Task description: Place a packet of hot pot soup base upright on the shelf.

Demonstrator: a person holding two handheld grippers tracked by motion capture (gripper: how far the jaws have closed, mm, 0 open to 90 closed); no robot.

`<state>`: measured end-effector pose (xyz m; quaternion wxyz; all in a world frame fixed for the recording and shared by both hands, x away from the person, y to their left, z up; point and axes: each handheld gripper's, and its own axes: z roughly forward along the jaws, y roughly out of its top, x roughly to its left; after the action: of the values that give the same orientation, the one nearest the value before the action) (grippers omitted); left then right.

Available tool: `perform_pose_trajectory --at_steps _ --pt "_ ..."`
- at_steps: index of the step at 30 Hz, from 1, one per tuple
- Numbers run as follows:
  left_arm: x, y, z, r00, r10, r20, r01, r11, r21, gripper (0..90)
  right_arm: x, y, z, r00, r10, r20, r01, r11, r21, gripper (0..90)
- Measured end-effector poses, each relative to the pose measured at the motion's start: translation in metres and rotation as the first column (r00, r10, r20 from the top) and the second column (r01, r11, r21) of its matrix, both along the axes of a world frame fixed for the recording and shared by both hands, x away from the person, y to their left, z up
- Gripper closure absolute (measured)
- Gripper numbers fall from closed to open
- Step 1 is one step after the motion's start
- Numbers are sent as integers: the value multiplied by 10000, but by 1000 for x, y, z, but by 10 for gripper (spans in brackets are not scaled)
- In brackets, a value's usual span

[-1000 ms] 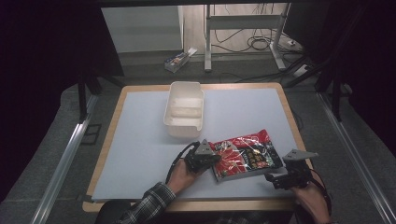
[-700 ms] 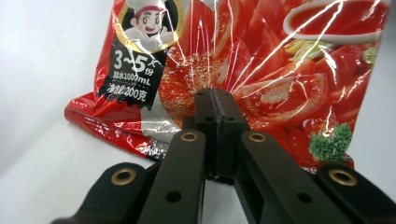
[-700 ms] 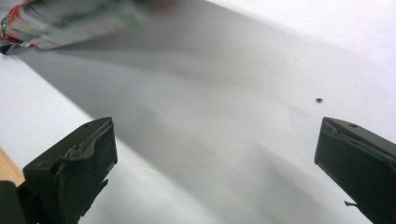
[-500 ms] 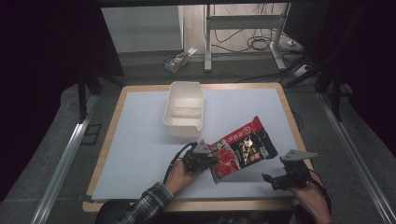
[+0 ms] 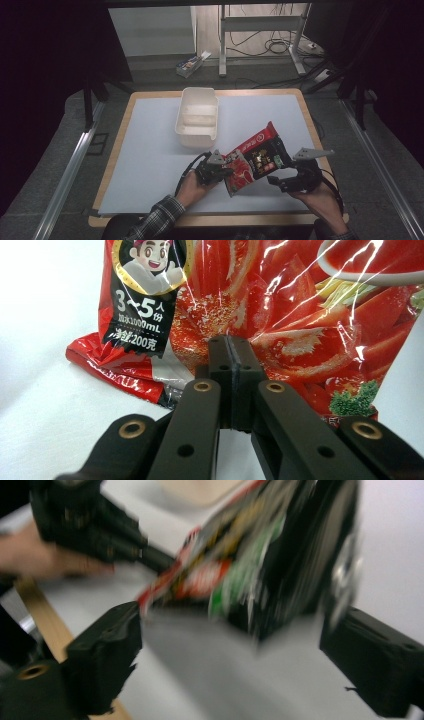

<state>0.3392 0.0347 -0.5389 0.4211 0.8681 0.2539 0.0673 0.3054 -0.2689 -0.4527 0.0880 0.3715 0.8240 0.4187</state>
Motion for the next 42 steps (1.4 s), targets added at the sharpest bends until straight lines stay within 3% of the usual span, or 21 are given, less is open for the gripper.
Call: perform_pose_trajectory --at_steps 3,4,9,11,16,17,19,20,22,24,26,28,34,37,39,41,42 --pt "0 -1 0 10000 74 -10 -74 9999 -107 900 9 3 3 9997 -36 -232 45 9992 397 198" --pt "-1 -1 0 10000 94 -16 -94 9999 -126 900 18 8 3 9992 1 -398 25 9978 656 273" --pt "-3 -3 -1 9996 107 242 -107 9999 -4 899 31 22 2 9991 9 -427 26 9967 816 351" --pt "-2 -3 -1 9997 79 231 -79 10000 -18 899 34 24 3 9986 -135 -514 186 9950 985 393" --pt "-3 -2 1 9997 213 151 -212 9998 -27 879 41 26 6 9966 -558 -605 610 9942 881 530" --pt "-3 0 4 9997 133 228 -140 9994 325 858 42 26 6 9969 -543 -577 595 9941 908 569" --pt "-5 -1 7 9992 272 296 -280 9993 241 814 44 25 7 9981 -426 -436 469 9936 1029 596" --pt "-10 2 15 9968 22 796 -71 9981 619 791 47 24 9 9999 -152 21 148 9911 1325 661" --pt "-16 6 22 9952 -83 972 46 9993 378 747 52 21 11 10000 60 -34 -53 9836 1802 702" --pt "-20 10 26 9954 -70 953 65 10000 63 711 56 21 13 9996 268 -54 -252 9795 1997 718" --pt "-21 11 27 9950 -77 994 67 9999 107 622 58 22 15 9993 352 -96 -325 9783 2046 722" --pt "-23 17 28 9910 -126 1330 60 9988 494 582 62 25 21 9984 520 -200 -468 9775 2056 726" --pt "-30 27 30 9895 -457 1369 353 9964 775 359 69 26 34 9990 444 49 -445 9797 1954 729" --pt "-37 34 29 9887 -457 1425 340 9960 830 302 76 22 39 9997 242 51 -247 9742 2242 727" --pt "-43 39 29 9890 -302 1449 190 9968 778 263 78 20 40 9998 196 17 -195 9729 2302 727" --pt "-48 44 30 9900 -119 1409 45 9986 525 243 81 18 42 9999 138 0 -133 9703 2414 726" --pt "-53 49 31 9901 96 1397 -139 9994 302 190 84 16 45 9999 112 6 -110 9678 2515 725"
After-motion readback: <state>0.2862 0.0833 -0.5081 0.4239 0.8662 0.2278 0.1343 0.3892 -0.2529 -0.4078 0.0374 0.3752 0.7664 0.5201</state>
